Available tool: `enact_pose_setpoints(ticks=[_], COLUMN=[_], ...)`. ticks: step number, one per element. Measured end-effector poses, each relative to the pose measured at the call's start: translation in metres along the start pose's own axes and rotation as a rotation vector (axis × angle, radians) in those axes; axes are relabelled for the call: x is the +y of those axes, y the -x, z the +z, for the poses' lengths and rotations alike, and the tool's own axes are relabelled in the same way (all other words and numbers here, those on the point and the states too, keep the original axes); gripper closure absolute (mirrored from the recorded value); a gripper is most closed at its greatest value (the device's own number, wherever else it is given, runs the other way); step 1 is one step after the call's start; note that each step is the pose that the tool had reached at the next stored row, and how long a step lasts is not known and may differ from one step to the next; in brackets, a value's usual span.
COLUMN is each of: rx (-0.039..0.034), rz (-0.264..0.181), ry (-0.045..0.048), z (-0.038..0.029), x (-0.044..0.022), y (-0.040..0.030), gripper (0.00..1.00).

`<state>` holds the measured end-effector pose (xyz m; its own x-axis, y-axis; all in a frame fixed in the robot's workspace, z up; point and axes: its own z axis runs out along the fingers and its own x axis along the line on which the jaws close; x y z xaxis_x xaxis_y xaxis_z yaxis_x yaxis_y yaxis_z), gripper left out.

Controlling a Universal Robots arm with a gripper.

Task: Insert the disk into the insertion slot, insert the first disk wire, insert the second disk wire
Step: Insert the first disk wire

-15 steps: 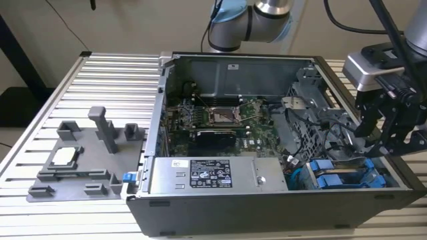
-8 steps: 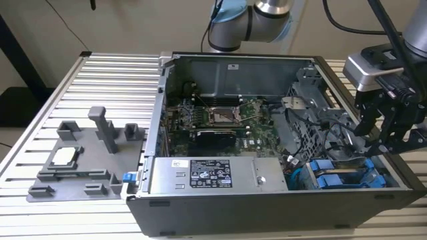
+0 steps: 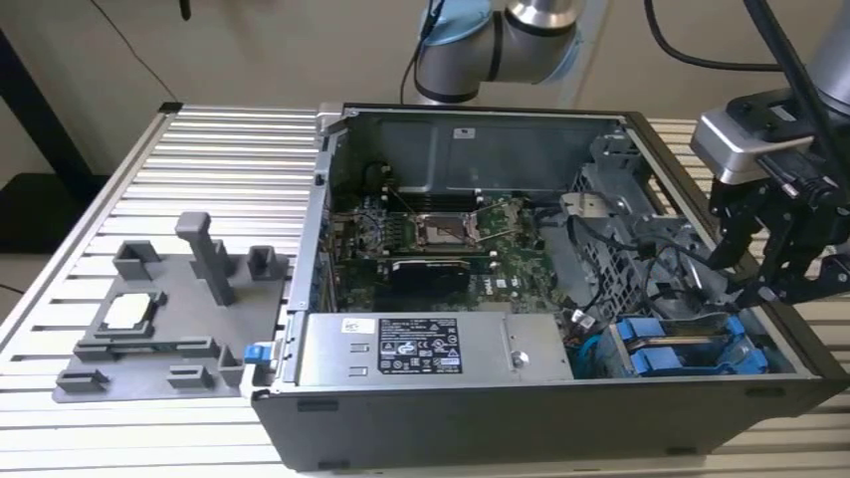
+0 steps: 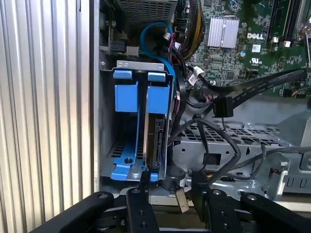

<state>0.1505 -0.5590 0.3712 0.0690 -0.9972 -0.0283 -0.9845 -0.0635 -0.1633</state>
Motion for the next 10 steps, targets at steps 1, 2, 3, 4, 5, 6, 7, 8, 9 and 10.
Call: enact_pose_setpoints(ticks=[1,2,3,4,5,6,7,8,9,10], rx=[-0.0005,-0.0009,-0.0013,-0.0019,-0.0023,-0.0025,-0.0029,-0.0035,-0.004,-0.0046], rz=[-0.003,-0.005,-0.008,-0.01,-0.013,-0.016,-0.018,-0.021,-0.024,-0.026], ry=[0.0001,0.0002,0.0003,0.0004,0.0004,0.0006,0.0006,0.0007,0.0007,0.0008], z=[0.0003,0.0006,0.0008,0.0012,0.0015,0.0017,0.002,0.0023,0.0026,0.003], x=[-0.0015,-0.0029,-0.0043,-0.0056,-0.007,-0.0084,-0.0098,-0.011,-0.012,-0.0132], y=[-0.0001,-0.0001,0.0,0.0002,0.0002,0.0003,0.0003,0.0005,0.0007,0.0008], gripper=[0.53,0.53,0.53,0.53,0.53,0.53,0.53,0.53,0.53,0.53])
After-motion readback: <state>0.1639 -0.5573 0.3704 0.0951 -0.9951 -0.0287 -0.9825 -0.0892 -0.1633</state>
